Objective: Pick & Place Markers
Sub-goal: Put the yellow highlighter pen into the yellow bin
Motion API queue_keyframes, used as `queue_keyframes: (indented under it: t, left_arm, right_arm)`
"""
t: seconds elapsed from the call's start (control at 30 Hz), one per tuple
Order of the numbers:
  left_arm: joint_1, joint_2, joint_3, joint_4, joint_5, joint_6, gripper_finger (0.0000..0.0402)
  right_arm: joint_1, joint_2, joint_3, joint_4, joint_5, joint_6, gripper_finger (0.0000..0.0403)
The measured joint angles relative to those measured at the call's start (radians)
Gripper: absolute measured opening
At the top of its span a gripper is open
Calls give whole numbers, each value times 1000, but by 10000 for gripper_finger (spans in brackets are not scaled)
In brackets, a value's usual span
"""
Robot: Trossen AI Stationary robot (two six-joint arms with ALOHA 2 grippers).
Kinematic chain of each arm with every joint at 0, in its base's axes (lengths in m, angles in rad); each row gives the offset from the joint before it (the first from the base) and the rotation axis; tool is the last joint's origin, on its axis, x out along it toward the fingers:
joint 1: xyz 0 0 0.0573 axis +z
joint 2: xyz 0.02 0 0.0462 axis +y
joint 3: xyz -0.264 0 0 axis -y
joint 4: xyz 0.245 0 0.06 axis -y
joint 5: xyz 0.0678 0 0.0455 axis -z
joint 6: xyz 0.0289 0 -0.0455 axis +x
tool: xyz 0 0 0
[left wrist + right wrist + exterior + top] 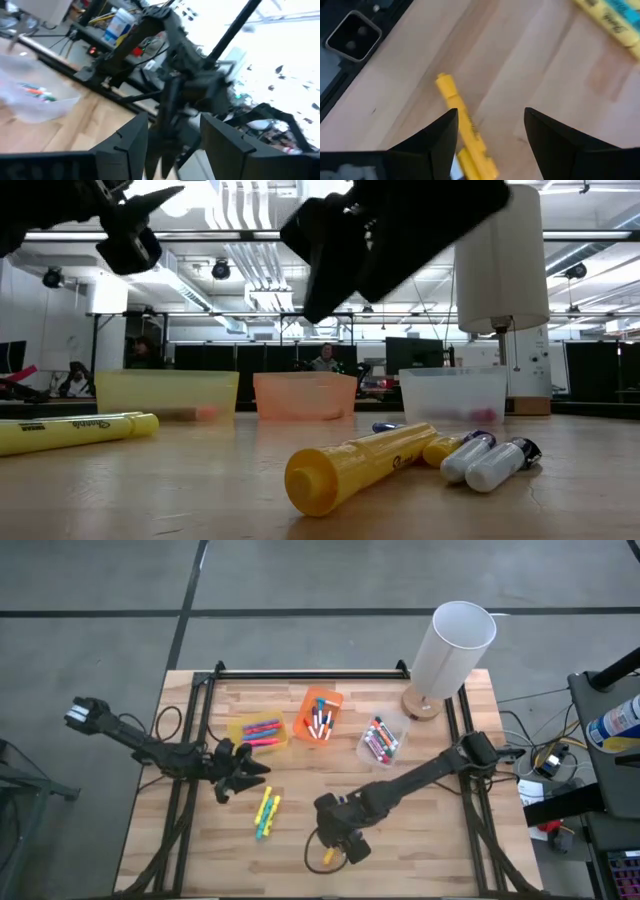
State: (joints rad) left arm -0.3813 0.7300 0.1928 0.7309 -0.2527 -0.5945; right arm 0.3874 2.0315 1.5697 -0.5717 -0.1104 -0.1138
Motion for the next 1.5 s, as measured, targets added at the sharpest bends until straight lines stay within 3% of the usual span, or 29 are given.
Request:
queue_keyframes:
  t: [0.17, 0.9, 1.5]
  left_arm:
    - [-27, 23, 1, 81, -3, 31, 174]
    - [-27, 28, -1, 81, -6, 59, 174]
    - [-27, 27, -1, 82, -7, 42, 174]
  right_arm:
    - [1, 2, -65, 32, 6, 13, 219]
    - [21, 1, -262, 310, 10, 32, 219]
    - [18, 63, -267, 333, 51, 5, 219]
